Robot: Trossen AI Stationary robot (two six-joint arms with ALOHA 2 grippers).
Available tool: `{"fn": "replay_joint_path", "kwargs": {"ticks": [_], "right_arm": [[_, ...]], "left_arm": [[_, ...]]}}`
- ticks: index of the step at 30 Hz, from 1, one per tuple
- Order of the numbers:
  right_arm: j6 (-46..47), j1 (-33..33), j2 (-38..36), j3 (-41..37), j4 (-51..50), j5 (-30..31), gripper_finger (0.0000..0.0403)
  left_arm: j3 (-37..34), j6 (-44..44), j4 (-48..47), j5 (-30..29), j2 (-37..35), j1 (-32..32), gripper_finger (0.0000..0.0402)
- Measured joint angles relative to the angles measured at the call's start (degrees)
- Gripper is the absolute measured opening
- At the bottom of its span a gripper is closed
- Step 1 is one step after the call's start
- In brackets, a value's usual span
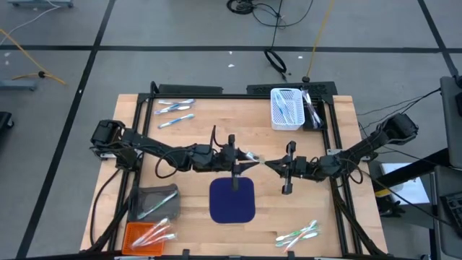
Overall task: Pick & Place Toothbrushes
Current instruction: Put the green toothbrush into the black bin
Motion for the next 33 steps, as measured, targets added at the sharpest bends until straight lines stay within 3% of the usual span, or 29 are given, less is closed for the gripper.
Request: {"fn": "replay_joint_path", "kwargs": {"ticks": [2,17,25,33], "right_arm": [[-0.04,0.00,0.00,0.00,0.00,0.07,0.0000],[-0.20,0.00,0.00,0.00,-0.56,-0.10,0.0001],[-0.17,0.04,-0.02,-0.02,-1.29,0.04,0.0026],[-0.17,0.11,-0.02,-0.02,-1.70,0.04,0.0035]], "left_arm": [[0.00,-0.07,-0.04,0.00,0.00,0.00,0.0013],[0.00,-0.39,-3.51,-1.22,-1.31,-0.75,0.0003],[0.00,-4.04,-22.63,-9.10,-8.82,-5.35,0.0002],[0.00,-15.69,-43.24,-11.30,-17.60,-11.60,0.0001]]}}
